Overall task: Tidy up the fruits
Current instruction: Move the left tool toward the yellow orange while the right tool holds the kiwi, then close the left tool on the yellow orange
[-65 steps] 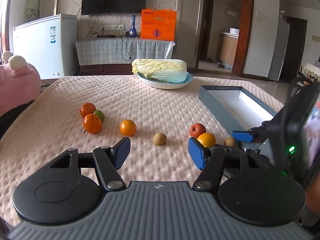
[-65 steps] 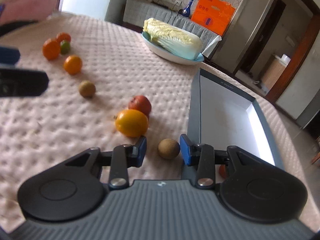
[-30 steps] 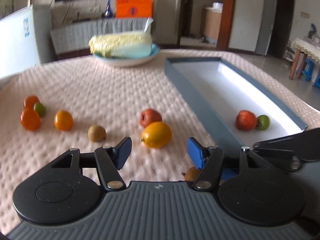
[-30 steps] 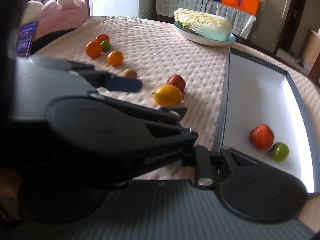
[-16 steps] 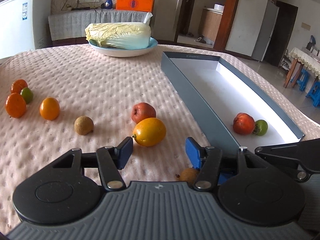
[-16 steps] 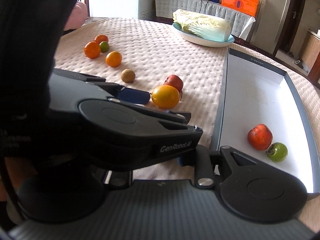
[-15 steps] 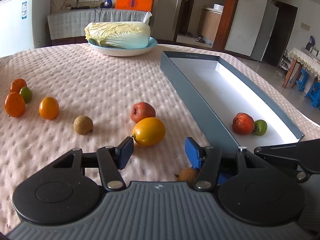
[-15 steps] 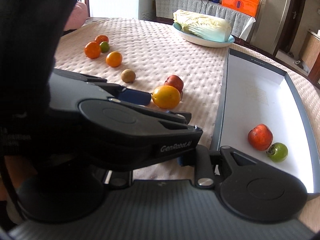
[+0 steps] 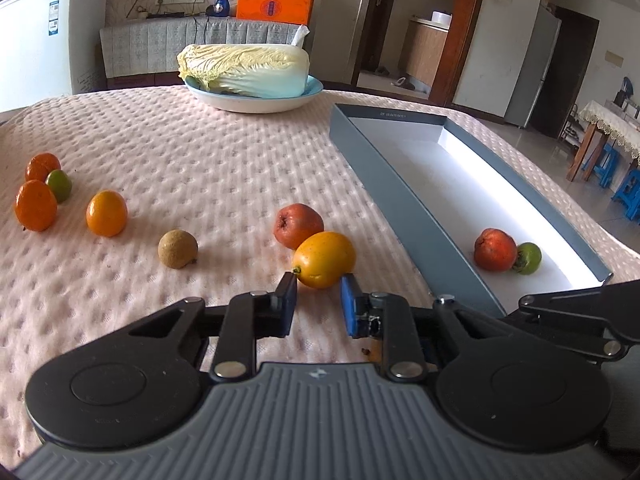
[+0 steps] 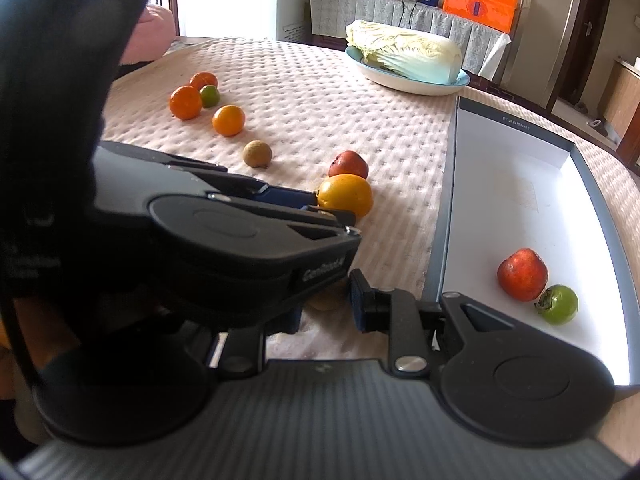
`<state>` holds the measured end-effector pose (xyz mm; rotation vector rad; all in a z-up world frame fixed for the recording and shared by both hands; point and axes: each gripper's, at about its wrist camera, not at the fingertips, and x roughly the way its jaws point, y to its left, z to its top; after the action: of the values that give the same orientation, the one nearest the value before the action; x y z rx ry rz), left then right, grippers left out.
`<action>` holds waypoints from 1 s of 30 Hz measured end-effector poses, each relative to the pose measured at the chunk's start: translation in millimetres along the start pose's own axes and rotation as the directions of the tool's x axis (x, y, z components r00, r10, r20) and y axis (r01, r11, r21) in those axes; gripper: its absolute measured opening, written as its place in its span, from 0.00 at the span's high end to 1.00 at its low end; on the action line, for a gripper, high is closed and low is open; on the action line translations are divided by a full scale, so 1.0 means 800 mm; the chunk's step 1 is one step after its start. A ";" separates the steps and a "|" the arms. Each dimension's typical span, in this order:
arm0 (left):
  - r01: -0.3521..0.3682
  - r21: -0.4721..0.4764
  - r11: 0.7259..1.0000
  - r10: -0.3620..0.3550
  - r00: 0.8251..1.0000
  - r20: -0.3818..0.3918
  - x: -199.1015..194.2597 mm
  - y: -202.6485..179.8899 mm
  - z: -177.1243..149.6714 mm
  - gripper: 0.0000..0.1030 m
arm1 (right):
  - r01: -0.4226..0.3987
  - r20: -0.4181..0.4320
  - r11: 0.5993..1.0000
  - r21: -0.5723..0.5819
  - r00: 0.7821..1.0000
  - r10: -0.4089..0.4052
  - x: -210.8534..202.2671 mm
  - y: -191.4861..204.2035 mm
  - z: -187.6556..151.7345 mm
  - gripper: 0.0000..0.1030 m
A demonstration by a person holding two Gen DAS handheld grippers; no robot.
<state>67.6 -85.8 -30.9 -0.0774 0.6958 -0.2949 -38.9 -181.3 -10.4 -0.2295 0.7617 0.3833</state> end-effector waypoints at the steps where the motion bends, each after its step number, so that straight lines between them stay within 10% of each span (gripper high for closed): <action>1: 0.000 -0.001 1.000 0.000 1.000 0.000 0.000 0.000 0.000 0.72 | -0.001 0.000 1.000 0.002 1.000 0.001 0.000 0.000 0.000 0.74; 30: -0.039 -0.052 0.998 0.040 0.999 0.027 -0.045 0.070 0.000 0.80 | -0.039 0.069 0.998 0.048 0.997 0.036 -0.002 0.004 0.015 0.73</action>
<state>54.9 -21.8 -17.6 -0.1166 0.6759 -0.2374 -34.0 -174.5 -0.8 -0.1549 0.7087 0.4054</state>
